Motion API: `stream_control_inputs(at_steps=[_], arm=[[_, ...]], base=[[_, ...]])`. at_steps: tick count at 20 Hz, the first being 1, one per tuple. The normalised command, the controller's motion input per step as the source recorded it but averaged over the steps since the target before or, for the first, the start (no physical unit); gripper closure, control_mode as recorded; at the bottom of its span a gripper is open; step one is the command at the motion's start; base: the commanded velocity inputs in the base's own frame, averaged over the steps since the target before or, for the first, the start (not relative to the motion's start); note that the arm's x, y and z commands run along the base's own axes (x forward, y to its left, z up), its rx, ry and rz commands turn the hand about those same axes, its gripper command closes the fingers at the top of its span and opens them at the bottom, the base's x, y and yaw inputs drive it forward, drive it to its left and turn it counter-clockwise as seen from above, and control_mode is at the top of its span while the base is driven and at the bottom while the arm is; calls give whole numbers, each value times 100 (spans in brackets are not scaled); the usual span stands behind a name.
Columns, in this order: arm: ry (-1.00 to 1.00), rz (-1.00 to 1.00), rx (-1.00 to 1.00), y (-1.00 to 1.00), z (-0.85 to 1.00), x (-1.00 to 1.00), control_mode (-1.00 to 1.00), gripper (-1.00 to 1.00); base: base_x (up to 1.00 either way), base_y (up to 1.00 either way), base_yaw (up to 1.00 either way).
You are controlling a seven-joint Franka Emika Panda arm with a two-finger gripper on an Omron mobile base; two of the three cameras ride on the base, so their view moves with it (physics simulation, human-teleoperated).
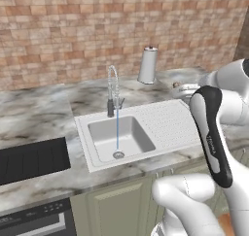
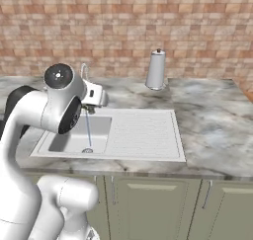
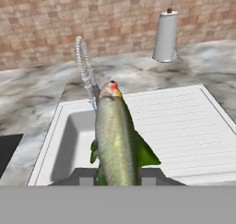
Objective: Take the fish out of the fridge, briefly rinse it in the sink, and place it on the tray next to the sink.
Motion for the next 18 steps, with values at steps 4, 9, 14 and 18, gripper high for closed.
stream_control_inputs(at_steps=[4,9,14,18], arm=[[13,12,14,-89,-5,43,-100,100],[36,21,13,-41,-22,55,-100,100],[33,13,0,7,-31,46,-100,100],[8,11,0,71,-31,0,-100,100]], base=[[0,0,0],[0,0,0],[0,0,0],[0,0,0]])
